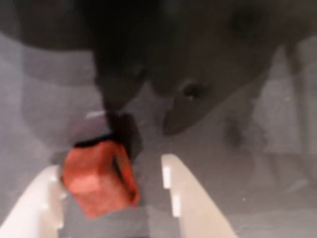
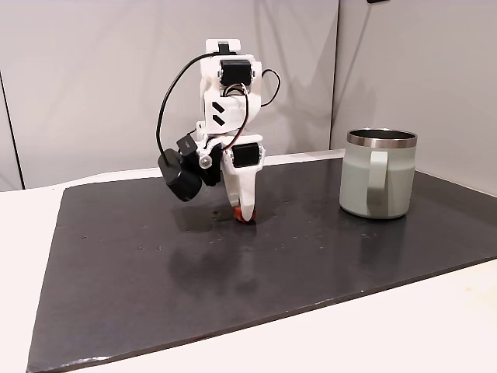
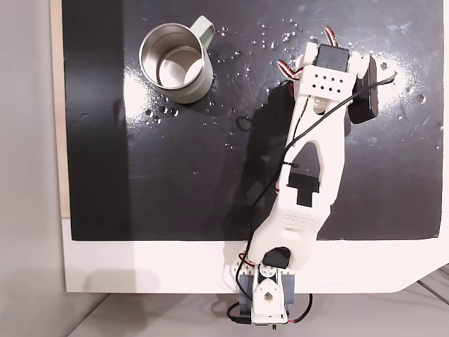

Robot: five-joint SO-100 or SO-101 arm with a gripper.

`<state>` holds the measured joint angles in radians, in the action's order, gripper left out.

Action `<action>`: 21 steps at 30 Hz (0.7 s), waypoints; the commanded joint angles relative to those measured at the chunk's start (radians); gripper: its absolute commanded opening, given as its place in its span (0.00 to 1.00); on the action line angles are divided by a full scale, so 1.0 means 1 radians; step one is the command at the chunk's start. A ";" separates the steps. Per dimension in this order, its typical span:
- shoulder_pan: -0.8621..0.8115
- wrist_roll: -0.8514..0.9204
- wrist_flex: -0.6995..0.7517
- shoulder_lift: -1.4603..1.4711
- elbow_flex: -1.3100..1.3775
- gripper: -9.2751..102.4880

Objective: Grasp a cube and put it in the cup.

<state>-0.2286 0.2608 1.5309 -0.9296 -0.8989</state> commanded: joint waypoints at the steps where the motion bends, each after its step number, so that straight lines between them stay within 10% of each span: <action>1: -0.005 0.012 0.005 0.000 0.080 0.27; 21: 0.012 0.014 0.055 0.094 0.199 0.17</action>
<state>-0.2286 0.2700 1.5708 -0.8268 -0.7639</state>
